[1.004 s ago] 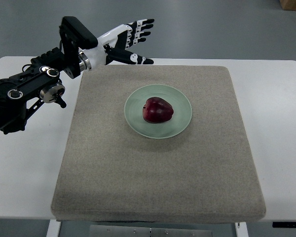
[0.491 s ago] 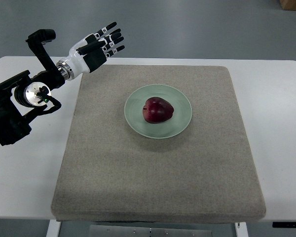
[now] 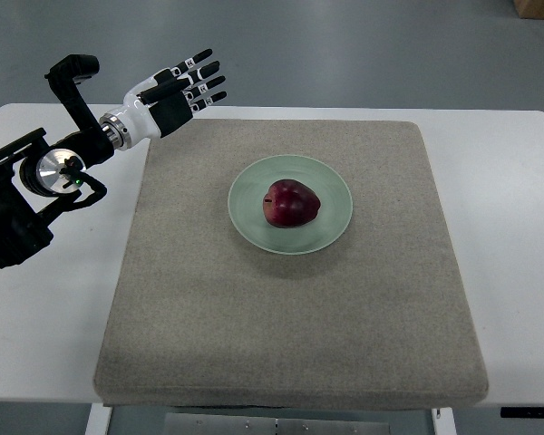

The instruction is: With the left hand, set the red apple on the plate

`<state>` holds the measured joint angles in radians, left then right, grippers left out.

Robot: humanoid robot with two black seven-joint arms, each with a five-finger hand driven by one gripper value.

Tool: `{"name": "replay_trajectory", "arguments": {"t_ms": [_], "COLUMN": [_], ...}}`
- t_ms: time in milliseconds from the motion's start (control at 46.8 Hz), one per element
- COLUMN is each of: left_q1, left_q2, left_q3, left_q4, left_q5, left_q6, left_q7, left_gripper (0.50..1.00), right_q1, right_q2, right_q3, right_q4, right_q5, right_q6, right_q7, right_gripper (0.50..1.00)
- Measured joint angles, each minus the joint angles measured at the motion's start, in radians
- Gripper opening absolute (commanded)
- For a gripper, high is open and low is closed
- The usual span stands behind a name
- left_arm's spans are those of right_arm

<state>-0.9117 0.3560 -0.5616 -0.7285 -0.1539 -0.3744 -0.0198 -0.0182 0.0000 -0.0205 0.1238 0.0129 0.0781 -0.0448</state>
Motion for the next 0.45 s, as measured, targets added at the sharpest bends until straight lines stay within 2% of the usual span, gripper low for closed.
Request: {"name": "replay_trajectory", "arguments": {"t_ms": [449], "left_q1": [0.005], "left_q2": [-0.003], "left_q3": [-0.036], "left_q4": [0.001], "left_q5": [-0.004], "left_q6": [0.003], "left_q7": [0.014], "left_gripper": [0.999], "right_q1": [-0.005], "right_q2": [0.000], "right_q3": [-0.001], "right_q4": [0.005], "right_q5": [-0.001], "right_q6": [0.007], "right_q7": [0.000], "right_gripper": [0.930]}}
